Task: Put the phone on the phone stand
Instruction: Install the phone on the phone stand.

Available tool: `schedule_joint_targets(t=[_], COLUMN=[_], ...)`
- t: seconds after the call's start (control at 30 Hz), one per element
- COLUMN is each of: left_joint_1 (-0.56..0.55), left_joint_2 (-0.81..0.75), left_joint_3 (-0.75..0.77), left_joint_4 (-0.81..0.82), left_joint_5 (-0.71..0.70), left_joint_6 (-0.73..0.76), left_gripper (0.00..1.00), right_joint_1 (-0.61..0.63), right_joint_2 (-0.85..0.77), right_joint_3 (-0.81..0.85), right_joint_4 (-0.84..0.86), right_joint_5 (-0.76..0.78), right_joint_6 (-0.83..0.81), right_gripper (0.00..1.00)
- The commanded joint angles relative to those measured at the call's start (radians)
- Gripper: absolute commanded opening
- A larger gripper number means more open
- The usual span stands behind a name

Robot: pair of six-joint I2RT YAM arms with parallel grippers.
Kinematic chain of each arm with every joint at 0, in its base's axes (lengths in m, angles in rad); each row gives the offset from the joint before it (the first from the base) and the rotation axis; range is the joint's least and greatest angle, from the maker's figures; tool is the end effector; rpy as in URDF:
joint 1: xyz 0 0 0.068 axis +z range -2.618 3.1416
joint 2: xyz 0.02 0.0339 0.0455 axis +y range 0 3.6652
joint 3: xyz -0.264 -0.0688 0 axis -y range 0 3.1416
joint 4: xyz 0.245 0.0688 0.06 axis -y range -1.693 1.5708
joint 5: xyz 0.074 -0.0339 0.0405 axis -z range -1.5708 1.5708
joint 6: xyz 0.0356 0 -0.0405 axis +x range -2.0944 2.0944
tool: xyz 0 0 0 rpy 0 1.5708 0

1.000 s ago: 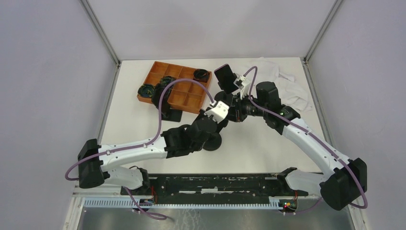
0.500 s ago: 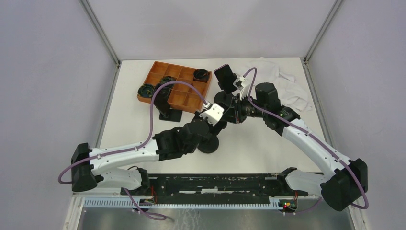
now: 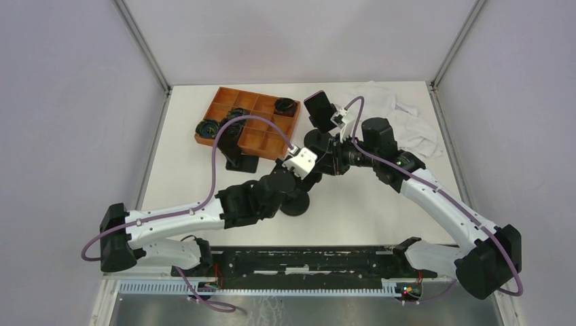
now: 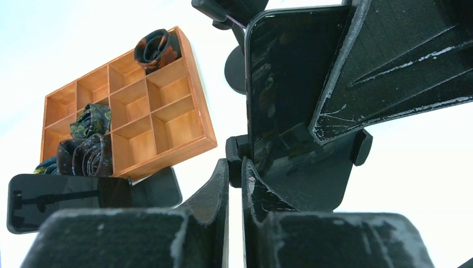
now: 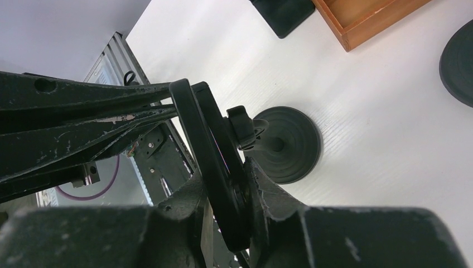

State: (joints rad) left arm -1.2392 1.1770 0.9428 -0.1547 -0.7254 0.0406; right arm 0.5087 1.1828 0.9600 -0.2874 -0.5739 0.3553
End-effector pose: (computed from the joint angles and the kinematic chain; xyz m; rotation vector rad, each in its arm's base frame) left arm 0.1083 -0.2420 0.3206 0.7082 1.7200 -0.1173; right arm 0.2203 0.1450 0.3115 -0.5370 2.1204 1.1067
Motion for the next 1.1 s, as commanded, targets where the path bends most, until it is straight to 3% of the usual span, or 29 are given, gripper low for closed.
schedule_joint_targets(t=[0.0, 0.47, 0.8, 1.07], left_joint_1=[-0.102, -0.149, -0.149, -0.147], left_joint_2=[-0.093, -0.013, -0.068, -0.161], left_joint_3=[0.115, 0.190, 0.135, 0.041], left_joint_4=[0.060, 0.001, 0.019, 0.069], left_joint_5=[0.068, -0.061, -0.081, -0.103], left_joint_6=[-0.079, -0.091, -0.086, -0.093], left_gripper=[0.13, 0.21, 0.26, 0.38], right_joint_1=[-0.096, -0.095, -0.094, -0.094], right_joint_2=[0.068, 0.080, 0.034, -0.038], right_joint_3=[-0.023, -0.008, -0.044, -0.082], right_joint_4=[0.076, 0.086, 0.124, 0.146], right_joint_5=[0.724, 0.727, 0.601, 0.499], right_joint_6=[-0.062, -0.062, -0.051, -0.085], right_gripper=[0.00, 0.00, 0.00, 0.00])
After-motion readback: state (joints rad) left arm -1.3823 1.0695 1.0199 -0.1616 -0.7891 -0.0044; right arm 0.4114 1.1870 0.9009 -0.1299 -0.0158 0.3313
